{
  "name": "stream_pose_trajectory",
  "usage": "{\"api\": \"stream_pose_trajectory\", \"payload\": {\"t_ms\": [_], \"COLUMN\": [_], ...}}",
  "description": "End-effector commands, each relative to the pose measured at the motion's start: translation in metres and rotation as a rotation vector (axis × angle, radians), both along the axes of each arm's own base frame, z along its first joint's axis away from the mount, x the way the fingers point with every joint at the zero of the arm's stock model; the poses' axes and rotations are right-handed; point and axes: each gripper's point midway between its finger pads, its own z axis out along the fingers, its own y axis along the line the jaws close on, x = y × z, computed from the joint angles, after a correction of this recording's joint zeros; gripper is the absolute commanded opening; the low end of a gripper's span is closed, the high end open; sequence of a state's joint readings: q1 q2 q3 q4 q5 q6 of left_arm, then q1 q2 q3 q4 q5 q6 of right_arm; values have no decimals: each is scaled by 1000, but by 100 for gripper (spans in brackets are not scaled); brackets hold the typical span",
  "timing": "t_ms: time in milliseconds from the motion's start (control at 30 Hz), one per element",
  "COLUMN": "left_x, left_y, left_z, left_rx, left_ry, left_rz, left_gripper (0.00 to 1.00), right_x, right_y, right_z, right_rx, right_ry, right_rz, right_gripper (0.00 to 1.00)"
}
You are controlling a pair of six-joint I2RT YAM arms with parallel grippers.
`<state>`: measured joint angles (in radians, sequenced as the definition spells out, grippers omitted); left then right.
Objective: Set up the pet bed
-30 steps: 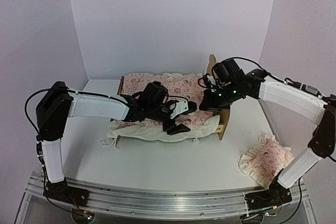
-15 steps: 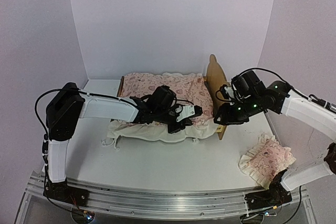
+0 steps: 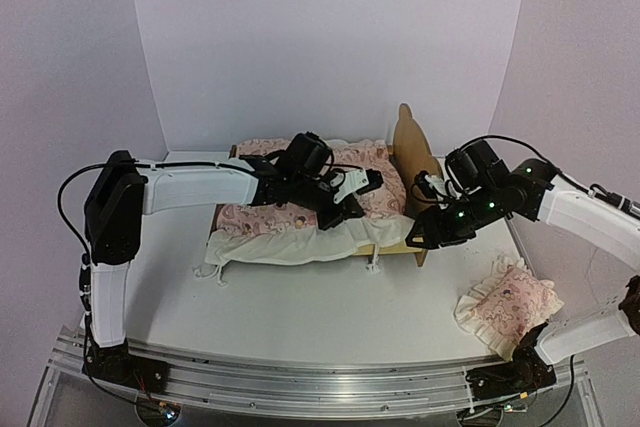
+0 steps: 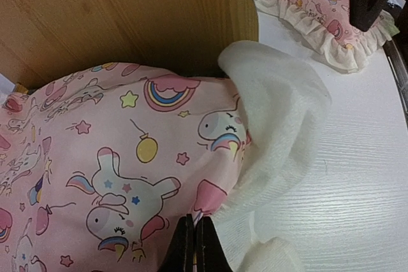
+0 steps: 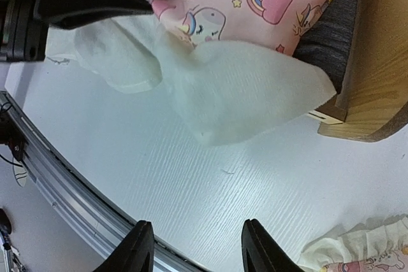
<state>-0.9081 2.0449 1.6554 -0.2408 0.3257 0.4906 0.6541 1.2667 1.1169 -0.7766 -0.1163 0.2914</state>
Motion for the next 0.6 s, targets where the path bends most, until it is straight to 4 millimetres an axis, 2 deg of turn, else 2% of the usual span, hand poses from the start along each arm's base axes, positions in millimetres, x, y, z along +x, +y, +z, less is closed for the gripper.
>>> {"api": "stream_pose_trajectory", "payload": {"t_ms": [0,67,133,233,333,467,567], "left_x": [27,34,40,48,58,69,76], "left_y": [17,20,25,32,41,51,58], "left_z": [50,54,55,50,47,45,41], "left_rx": [-93,-105,-111,-109,-108,-104,-101], "left_ry": [60,73,82,100,114,109,111], "left_rz": [72,86,104,131,170,206,229], "left_gripper": [0,0,0,0,0,0,0], "right_x": [-5,-5,-2,7,17,41,54], "right_y": [19,26,27,24,34,37,42], "right_z": [49,63,62,39,23,7,-2], "right_rx": [144,179,166,98,106,124,125], "right_ry": [-57,-70,-86,-72,-71,-148,-198], "right_rz": [94,122,139,130,134,47,12], "right_gripper": [48,48,48,44,39,24,19]}}
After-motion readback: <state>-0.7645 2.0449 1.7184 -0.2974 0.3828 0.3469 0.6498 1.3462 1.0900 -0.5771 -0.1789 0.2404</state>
